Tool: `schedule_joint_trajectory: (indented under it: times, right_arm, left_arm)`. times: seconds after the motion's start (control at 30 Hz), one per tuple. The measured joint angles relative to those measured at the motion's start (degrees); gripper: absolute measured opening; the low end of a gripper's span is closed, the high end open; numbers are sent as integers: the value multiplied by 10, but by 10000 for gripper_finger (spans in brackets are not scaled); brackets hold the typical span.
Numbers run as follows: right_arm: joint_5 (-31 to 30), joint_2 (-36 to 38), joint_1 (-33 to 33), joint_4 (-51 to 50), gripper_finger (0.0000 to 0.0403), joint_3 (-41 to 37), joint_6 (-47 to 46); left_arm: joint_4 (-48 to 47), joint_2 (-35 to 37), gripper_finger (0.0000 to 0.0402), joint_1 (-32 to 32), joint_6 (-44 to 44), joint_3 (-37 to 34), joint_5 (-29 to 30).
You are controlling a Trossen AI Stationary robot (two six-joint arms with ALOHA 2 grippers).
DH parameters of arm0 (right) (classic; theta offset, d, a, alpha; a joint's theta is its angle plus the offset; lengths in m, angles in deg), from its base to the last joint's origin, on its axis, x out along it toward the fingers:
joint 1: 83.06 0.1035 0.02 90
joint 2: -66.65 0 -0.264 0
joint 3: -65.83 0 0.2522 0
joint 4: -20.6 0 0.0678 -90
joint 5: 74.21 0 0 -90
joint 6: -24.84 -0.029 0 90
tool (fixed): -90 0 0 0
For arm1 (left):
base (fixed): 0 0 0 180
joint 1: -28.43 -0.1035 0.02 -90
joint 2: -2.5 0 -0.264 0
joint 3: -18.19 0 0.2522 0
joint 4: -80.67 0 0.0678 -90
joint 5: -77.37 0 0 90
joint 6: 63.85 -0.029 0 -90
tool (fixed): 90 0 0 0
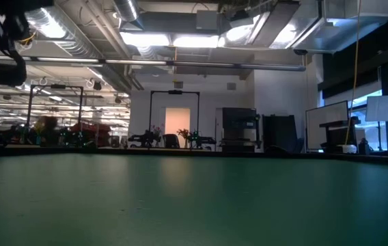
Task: Sort flowers into vase by color
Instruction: Return to Home Position
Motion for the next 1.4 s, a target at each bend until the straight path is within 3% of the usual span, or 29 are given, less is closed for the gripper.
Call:
schedule_joint_trajectory:
  times: [0.13, 0.33, 0.47, 0.67, 0.9, 0.97, 1.13, 1.3, 1.4]
  right_arm:
    - [49, 1, -28, 45, 314, 3, 6]
    - [161, 38, -81, 184, 271, -119, -23]
    - [200, 36, -133, 223, 229, -211, -21]
    - [276, 24, -201, 274, 186, -255, 33]
    - [459, 13, -277, 271, 159, -259, 52]
    - [453, 32, -289, 272, 143, -272, 41]
    - [357, 113, -295, 272, 88, -328, 20]
    - [346, 222, -298, 266, 30, -390, -43]
    - [346, 305, -324, 251, 6, -409, -99]
  left_arm:
    - [25, -1, 2, -5, 68, -49, 31]
    - [113, -3, 2, -86, 43, -76, 17]
    - [207, -15, 2, -179, 3, -105, -69]
    - [382, -54, 2, -363, -103, -160, -266]
    - [506, -57, 4, -544, -239, -206, -491]
    - [551, -48, 7, -557, -303, -206, -525]
    - [615, -25, 7, -544, -461, -205, -535]
    - [679, -8, 2, -557, -514, -226, -548]
    - [736, -8, 3, -580, -531, -263, -615]
